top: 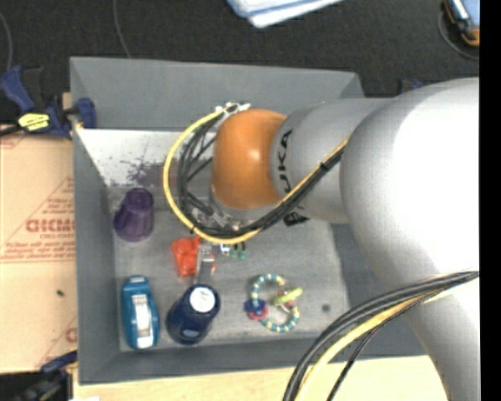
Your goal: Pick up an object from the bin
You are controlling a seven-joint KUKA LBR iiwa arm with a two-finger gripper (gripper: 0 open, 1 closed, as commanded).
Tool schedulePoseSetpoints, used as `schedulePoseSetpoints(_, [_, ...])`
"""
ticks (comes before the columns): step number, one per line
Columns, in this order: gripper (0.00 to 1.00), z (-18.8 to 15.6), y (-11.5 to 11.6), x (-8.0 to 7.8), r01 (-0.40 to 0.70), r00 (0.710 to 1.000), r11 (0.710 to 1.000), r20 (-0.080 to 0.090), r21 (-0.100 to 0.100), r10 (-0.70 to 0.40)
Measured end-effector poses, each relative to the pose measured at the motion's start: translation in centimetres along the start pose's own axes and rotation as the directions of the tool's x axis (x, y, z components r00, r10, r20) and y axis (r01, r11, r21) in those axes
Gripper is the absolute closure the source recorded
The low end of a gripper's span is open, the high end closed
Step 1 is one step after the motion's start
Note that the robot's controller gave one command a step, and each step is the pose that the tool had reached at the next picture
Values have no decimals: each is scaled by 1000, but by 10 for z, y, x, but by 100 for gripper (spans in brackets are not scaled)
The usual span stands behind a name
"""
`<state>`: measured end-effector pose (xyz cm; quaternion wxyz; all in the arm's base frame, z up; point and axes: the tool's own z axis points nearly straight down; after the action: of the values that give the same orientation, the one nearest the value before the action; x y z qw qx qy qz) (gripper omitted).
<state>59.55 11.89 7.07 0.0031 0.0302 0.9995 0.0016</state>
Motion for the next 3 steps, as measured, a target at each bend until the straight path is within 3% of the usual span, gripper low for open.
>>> schedulePoseSetpoints(1, [100,-1,-4,1,138,990,990,-2,0,-138])
schedulePoseSetpoints(3, [100,-3,-4,1,137,991,991,-2,-1,-137])
